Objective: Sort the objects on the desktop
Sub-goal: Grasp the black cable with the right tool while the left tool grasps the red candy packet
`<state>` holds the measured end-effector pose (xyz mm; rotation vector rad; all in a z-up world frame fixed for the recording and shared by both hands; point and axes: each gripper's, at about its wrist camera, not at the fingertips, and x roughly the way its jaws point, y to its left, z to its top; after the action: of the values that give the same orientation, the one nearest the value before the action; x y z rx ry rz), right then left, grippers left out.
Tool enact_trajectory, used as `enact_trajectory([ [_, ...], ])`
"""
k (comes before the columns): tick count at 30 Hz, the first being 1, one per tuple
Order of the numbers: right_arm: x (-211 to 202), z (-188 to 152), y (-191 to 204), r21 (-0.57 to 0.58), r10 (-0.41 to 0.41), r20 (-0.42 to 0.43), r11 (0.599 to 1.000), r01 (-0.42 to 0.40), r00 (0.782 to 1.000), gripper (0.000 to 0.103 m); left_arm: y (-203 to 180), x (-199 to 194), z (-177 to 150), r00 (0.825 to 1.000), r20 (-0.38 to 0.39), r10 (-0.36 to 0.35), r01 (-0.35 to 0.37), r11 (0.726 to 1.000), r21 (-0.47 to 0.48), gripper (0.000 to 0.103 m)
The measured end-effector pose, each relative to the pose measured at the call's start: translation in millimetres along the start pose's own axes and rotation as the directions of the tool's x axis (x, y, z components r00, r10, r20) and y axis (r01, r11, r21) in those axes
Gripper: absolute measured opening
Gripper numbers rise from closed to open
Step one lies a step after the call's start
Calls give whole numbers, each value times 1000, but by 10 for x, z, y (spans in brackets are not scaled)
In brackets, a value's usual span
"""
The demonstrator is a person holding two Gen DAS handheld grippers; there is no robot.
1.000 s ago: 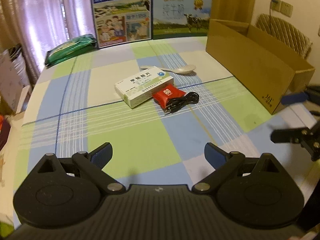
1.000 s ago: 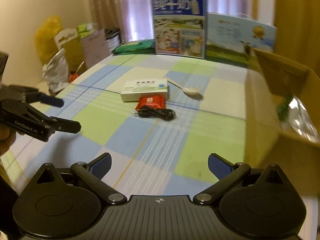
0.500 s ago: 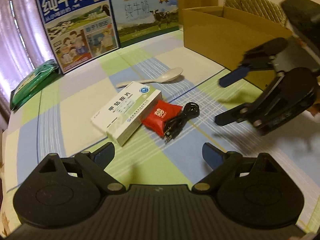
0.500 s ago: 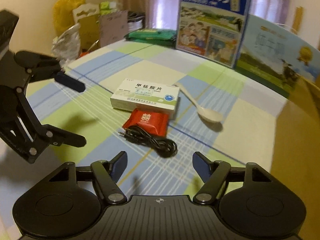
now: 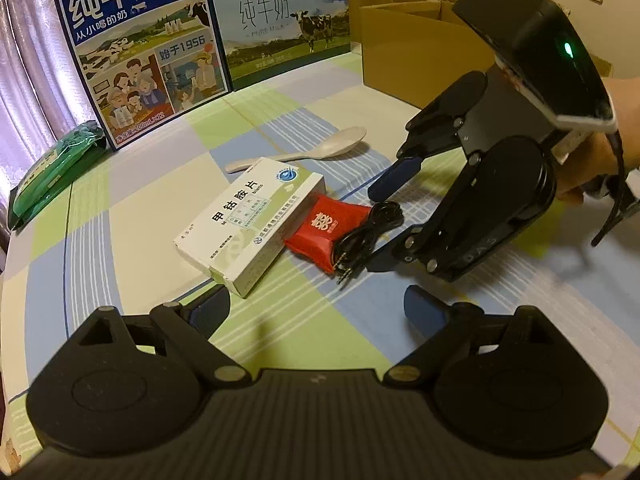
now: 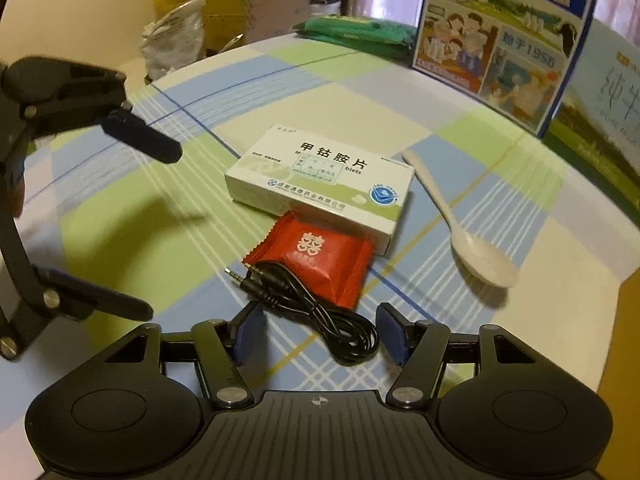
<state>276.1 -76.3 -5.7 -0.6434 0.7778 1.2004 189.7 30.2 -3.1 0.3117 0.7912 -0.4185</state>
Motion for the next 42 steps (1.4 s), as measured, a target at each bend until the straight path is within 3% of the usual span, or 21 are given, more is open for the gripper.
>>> enact_trajectory([
  [2, -9, -11, 2, 14, 8, -6, 1000, -8, 1000, 48, 5, 17, -9, 1000, -5, 2, -2, 1000, -1, 92],
  [4, -46, -38, 9, 36, 24, -8, 999, -24, 1000, 31, -8, 17, -21, 1000, -7, 2, -2, 1000, 5, 92],
  [12, -238, -155, 142, 56, 16, -33, 998, -14, 999, 10, -87, 14, -33, 1000, 2, 10, -10, 999, 47, 92],
  [17, -354, -283, 154, 68, 1, -31, 998, 1, 1000, 13, -92, 43, -36, 1000, -4, 4, -4, 999, 46, 92],
  [21, -311, -299, 162, 42, -13, -5, 999, 13, 1000, 33, -110, 68, -40, 1000, -8, 5, -5, 999, 52, 91],
  [24, -252, -254, 167, 37, 6, 15, 999, -6, 1000, 36, -108, 86, -42, 1000, -8, 14, -13, 999, 53, 86],
  [27, -189, -223, 153, 53, 21, 19, 998, -22, 1000, 35, -98, 103, -36, 1000, -10, 15, -14, 999, 49, 82],
  [28, -189, -217, 130, 84, 22, 19, 996, -24, 1000, 23, -97, 102, -36, 1000, -8, 14, -14, 999, 50, 82],
  [30, -223, -240, 102, 126, 12, 21, 992, -14, 1000, 13, -103, 105, -25, 1000, 0, 11, -11, 999, 50, 82],
  [35, -385, -390, 68, 230, -109, 12, 968, 103, 994, 11, -171, 172, 31, 1000, 16, 2, -4, 997, 72, 82],
  [38, -479, -468, -7, 340, -205, -5, 920, 194, 979, 10, -208, 276, 77, 1000, 15, -1, -1, 997, 80, 81],
  [42, -524, -531, -88, 407, -250, 9, 885, 225, 968, 10, -220, 426, 171, 1000, 23, 8, -10, 998, 62, 75],
])
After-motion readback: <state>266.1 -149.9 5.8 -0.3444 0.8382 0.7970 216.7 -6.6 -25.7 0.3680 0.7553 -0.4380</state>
